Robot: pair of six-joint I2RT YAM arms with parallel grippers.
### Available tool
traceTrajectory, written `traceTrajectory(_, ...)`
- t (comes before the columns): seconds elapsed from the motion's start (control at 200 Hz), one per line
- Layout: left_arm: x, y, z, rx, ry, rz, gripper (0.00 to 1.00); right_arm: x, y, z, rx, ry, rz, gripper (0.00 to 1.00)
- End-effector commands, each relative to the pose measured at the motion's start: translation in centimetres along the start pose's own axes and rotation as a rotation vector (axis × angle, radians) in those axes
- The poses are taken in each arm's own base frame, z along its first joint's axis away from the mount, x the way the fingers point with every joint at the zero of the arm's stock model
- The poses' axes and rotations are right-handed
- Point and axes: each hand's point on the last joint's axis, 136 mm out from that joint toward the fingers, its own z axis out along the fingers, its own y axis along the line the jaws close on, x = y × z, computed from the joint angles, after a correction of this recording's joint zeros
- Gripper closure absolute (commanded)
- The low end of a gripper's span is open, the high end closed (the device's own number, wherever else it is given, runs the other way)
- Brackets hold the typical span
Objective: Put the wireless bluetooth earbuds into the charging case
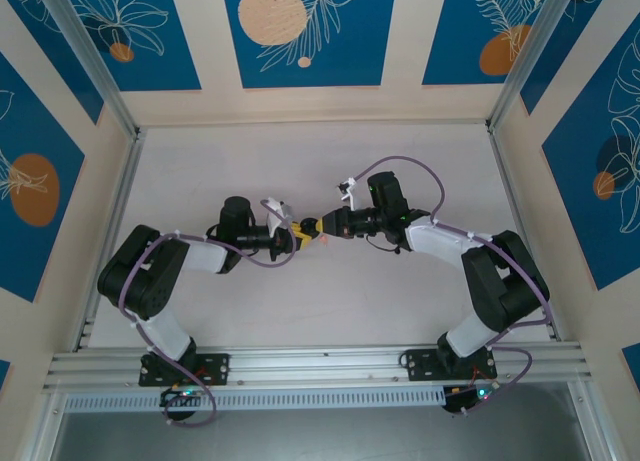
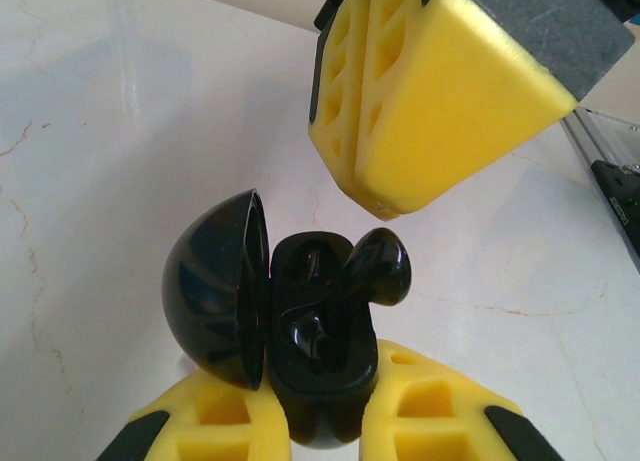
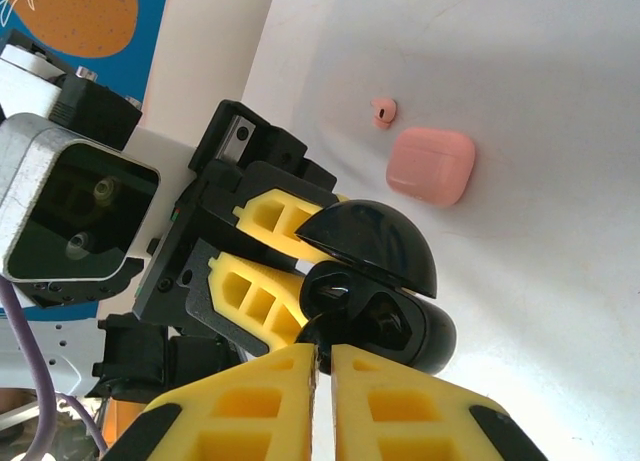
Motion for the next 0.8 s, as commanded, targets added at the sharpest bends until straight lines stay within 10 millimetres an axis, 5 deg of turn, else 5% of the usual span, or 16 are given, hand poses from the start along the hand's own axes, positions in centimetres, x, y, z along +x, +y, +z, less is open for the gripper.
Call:
traceTrajectory(0.0,-1.6,-0.5,-0.5,0.019,-0.042,0.059,0.94,-0.1,0.2,0.4,-0.022,0.019,0.003,0.86)
traceTrajectory(0.795,-1.7,-0.5,-0.6,0.016,-0.038,0.062,0.93,0.2,2.0,1.1,-0.063,0.040,-0.053,0.87)
